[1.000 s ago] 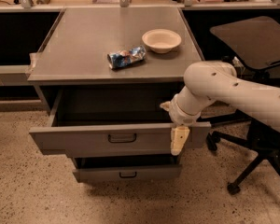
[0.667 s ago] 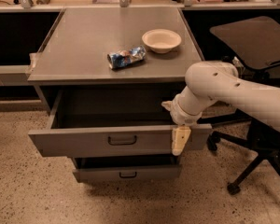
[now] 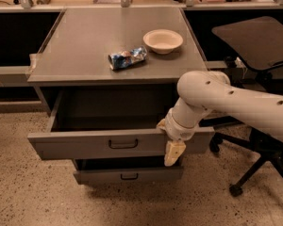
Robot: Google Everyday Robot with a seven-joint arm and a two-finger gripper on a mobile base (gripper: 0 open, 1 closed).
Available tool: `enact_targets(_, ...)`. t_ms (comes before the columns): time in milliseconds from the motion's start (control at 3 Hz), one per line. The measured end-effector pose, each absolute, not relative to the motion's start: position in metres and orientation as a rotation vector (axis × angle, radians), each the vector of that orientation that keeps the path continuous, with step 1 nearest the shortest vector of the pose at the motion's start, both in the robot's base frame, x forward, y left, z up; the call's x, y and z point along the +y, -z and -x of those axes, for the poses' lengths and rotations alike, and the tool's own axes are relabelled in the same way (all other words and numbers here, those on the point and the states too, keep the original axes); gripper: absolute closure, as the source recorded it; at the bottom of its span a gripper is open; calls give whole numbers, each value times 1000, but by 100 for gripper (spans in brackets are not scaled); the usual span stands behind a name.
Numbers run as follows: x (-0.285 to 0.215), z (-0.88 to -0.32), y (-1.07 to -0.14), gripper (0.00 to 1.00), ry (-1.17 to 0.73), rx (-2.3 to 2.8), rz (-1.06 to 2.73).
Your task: Open top drawer
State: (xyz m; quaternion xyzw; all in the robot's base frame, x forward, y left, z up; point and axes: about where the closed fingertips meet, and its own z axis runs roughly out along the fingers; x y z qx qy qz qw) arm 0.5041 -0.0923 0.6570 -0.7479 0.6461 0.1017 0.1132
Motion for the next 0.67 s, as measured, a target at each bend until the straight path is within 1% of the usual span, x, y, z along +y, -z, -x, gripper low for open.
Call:
enact_targets(333,-91,-497,-658,43,-313,1893,2205)
enact_targets(667,-84,-444,-683,44,-345,1880,2261)
